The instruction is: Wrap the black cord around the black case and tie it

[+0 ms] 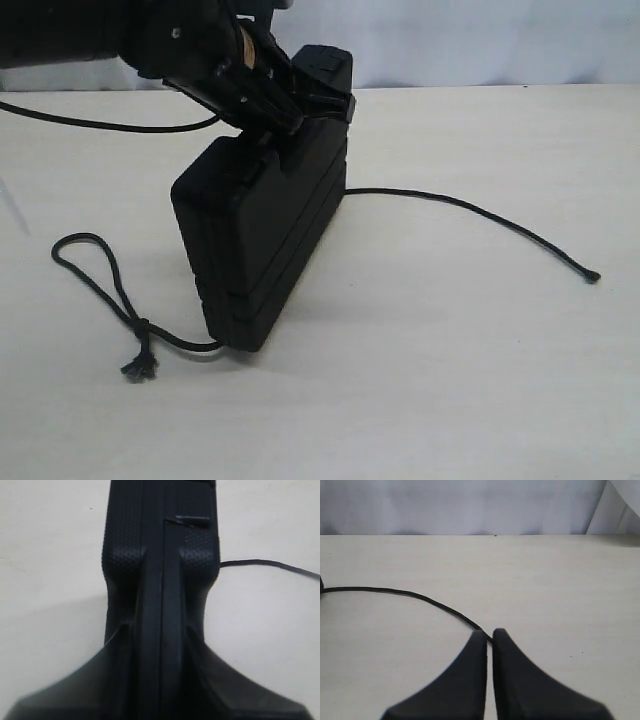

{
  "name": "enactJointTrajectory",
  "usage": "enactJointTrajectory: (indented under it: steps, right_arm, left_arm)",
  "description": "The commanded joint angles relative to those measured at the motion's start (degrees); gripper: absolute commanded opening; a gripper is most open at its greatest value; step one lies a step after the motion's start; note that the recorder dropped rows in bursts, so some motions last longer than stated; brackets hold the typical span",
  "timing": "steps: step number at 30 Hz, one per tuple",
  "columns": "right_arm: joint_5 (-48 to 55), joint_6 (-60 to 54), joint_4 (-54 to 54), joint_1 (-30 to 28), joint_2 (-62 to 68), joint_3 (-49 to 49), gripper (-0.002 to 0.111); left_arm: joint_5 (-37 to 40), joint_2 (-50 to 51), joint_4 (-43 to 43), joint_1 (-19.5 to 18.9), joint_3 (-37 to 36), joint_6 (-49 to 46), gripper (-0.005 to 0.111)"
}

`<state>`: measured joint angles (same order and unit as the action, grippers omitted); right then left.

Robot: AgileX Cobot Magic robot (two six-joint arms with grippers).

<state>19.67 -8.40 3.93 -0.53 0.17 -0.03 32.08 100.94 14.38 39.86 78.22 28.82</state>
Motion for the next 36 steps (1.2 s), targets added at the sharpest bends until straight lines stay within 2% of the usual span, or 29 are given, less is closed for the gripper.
enactJointTrajectory:
  steps: [1,11,14,16,18,27,36]
  right_arm:
    - [-0.3,0.0,0.1,-0.1,-0.2,0.0,0.004]
    - [-0.3,0.0,0.1,-0.1,-0.2,0.0,0.004]
    - [-0.3,0.0,0.1,-0.1,-0.2,0.0,0.004]
    - [-0.3,0.0,0.1,-0.1,-0.2,0.0,0.004]
    - [-0.3,0.0,0.1,-0.1,-0.2,0.0,0.004]
    - [-0.3,0.0,0.1,-0.1,-0.2,0.0,0.004]
    - [-0.3,0.0,0.1,-0.1,-0.2,0.0,0.004]
  left_arm:
    - [-3.1,-1.1,11.5,2.4,1.4,13.9,0.0]
    - [-3.9,-0.7,14.9,2.8,2.6,23.9,0.0]
    - [-1.6,-0.7,23.0,4.2,3.7,30.7,0.0]
    - [1.3,-0.6,31.6,5.6,4.2,38.8,0.0]
    - [3.3,0.0,34.9,6.2,5.0,42.6,0.0]
    - [7.4,6.1,35.5,6.2,6.7,49.5,0.0]
    - [6.7,8.3,35.5,6.2,6.7,51.3,0.0]
